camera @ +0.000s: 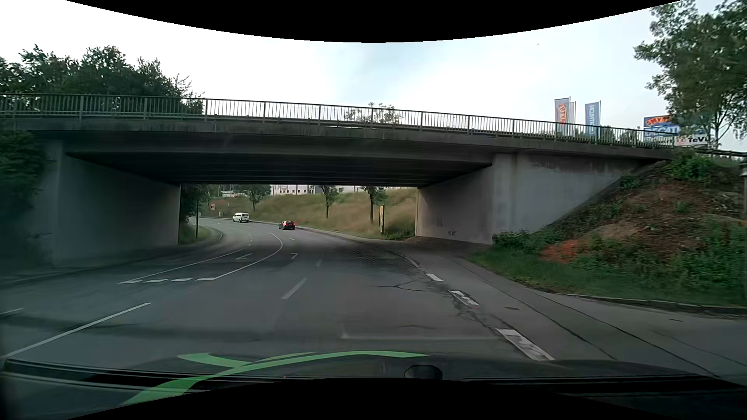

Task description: Follow the waypoints while adhering to traffic rules and regulations

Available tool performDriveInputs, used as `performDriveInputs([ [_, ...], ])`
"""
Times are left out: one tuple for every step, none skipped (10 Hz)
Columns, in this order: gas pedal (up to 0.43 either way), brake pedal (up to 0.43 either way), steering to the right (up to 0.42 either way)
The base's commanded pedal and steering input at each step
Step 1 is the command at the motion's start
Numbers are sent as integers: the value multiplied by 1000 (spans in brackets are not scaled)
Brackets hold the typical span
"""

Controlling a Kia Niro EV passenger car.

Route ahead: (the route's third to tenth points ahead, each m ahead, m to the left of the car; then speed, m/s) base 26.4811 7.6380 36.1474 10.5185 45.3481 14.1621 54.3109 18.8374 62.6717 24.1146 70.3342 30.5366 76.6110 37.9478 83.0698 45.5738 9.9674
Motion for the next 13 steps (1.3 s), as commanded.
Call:
performDriveInputs([
  [67, 0, -50],
  [67, 0, -51],
  [67, 0, -51],
  [67, 0, -51],
  [67, 0, -51],
  [67, 0, -51],
  [67, 0, -51],
  [67, 0, -51],
  [67, 0, -51],
  [67, 0, -51],
  [67, 0, -51],
  [67, 0, -50],
  [67, 0, -48],
])
